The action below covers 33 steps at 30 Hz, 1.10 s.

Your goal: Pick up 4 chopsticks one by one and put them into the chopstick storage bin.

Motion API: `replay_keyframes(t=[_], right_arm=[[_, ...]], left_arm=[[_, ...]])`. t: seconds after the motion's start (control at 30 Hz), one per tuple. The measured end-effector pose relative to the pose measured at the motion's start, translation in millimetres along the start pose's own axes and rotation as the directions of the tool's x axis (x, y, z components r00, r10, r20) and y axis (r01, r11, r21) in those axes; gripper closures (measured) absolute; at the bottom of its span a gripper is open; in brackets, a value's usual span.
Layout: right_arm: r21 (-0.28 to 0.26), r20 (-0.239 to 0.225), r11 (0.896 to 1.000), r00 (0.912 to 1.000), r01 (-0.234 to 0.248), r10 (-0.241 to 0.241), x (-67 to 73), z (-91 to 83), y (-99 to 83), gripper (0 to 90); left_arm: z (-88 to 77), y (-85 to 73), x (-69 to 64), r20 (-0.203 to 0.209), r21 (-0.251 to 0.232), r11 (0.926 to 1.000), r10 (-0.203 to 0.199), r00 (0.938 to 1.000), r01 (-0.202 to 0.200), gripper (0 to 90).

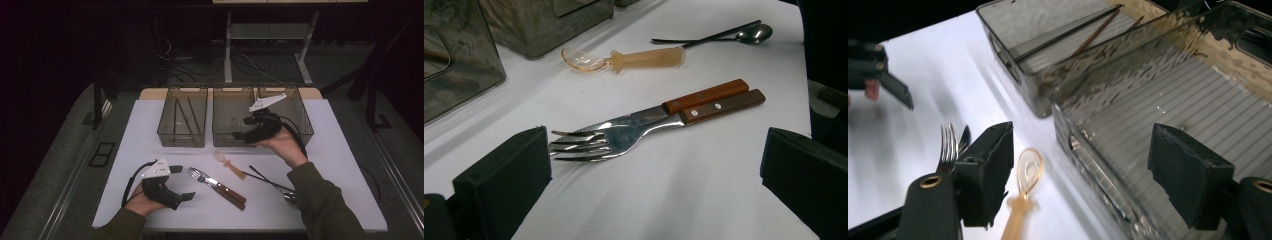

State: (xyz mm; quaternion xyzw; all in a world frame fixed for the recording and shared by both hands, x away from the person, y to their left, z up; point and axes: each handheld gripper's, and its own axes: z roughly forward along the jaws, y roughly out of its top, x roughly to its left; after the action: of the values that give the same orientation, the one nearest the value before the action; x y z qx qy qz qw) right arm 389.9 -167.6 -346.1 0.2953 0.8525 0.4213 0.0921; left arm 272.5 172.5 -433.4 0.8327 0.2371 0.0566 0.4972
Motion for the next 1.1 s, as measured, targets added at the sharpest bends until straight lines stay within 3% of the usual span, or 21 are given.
replay_keyframes(t=[0.47,1.1], right_arm=[[-0.038,-0.018,0.999,0.9998,-0.013,0.013,-5.0,-25.7,-45.5,26.5],[-0.015,-0.05,0.999,0.9983,-0.03,0.029,0.1,-54.2,-107.7,30.7]], left_arm=[[1.0,-1.5,7.4,-0.009,0.003,1.0,0.001,1.0,-0.001,0.0],[1.7,-2.0,3.2,-0.02,0.019,0.9998,0.008,0.9998,-0.008,0.0]])
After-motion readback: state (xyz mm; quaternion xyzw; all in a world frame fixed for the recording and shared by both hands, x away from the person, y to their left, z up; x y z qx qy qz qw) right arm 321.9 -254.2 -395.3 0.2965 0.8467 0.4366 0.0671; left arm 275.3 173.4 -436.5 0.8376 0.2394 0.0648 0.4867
